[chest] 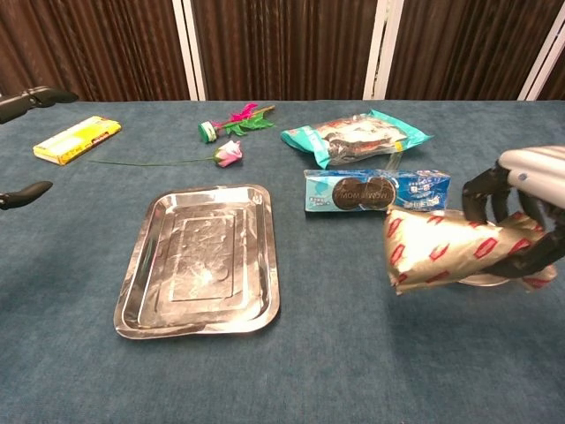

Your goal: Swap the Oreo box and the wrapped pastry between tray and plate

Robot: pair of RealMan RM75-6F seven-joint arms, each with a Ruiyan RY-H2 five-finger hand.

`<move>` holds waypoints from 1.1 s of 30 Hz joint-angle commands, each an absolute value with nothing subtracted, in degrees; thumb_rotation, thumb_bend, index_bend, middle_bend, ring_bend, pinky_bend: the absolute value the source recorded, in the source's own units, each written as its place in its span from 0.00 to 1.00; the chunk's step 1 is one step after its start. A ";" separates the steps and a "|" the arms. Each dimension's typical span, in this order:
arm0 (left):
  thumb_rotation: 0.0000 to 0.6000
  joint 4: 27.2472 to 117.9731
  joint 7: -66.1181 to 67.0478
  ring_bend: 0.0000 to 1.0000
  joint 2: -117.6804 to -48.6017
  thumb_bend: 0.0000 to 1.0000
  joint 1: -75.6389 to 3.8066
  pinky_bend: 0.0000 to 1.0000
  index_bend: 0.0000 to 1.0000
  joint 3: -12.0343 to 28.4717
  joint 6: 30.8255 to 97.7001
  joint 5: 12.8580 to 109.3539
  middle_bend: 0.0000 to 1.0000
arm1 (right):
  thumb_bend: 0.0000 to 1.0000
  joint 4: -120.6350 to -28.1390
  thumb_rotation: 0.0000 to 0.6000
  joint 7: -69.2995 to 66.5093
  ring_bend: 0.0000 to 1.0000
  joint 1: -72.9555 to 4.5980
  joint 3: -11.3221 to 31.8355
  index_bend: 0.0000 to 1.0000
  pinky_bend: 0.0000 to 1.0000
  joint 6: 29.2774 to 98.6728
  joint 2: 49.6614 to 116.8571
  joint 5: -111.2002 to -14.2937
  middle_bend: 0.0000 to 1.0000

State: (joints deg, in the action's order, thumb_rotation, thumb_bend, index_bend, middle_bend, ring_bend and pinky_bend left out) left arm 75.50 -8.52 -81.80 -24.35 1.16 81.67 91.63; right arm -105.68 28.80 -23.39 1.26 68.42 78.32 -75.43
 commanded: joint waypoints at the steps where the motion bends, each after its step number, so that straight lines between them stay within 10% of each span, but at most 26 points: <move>1: 1.00 75.75 -8.40 0.00 -81.46 0.38 -24.01 0.03 0.00 1.26 81.89 91.55 0.00 | 0.42 -105.79 1.00 32.08 0.61 -24.53 0.62 0.86 0.73 66.74 81.10 -75.73 0.63; 6: 1.00 75.88 -8.70 0.00 -80.84 0.38 -23.28 0.03 0.00 1.54 82.28 91.16 0.00 | 0.42 -103.60 1.00 35.76 0.60 -26.03 1.31 0.81 0.73 65.26 85.82 -74.20 0.63; 8: 1.00 75.75 -9.04 0.00 -80.68 0.38 -23.06 0.03 0.00 1.64 82.24 90.99 0.00 | 0.42 -101.98 1.00 35.89 0.51 -26.75 1.42 0.60 0.65 63.77 87.19 -73.15 0.55; 10: 1.00 75.62 -9.31 0.00 -80.53 0.38 -22.86 0.03 0.00 1.67 82.21 90.92 0.00 | 0.40 -102.61 1.00 35.60 0.25 -27.63 1.21 0.20 0.43 60.71 86.11 -70.40 0.28; 12: 1.00 75.43 -9.46 0.00 -80.43 0.38 -22.70 0.03 0.00 1.72 82.31 90.96 0.00 | 0.34 -104.23 1.00 35.20 0.05 -28.20 1.18 0.01 0.22 59.10 84.00 -68.97 0.07; 16: 1.00 74.96 -10.33 0.00 -80.31 0.38 -22.56 0.02 0.00 1.98 82.00 90.69 0.00 | 0.20 -108.72 1.00 31.69 0.00 -28.55 0.31 0.00 0.04 56.81 77.06 -68.94 0.00; 27: 1.00 72.87 -9.35 0.00 -80.91 0.38 -22.65 0.03 0.00 2.41 82.66 92.00 0.00 | 0.16 -118.19 1.00 12.84 0.00 -27.30 3.33 0.00 0.04 57.98 57.92 -73.61 0.00; 33: 1.00 73.10 -9.83 0.00 -80.81 0.38 -23.43 0.03 0.00 3.00 81.40 91.66 0.00 | 0.16 -114.90 1.00 18.33 0.00 -34.80 8.94 0.00 0.04 53.84 61.43 -62.45 0.00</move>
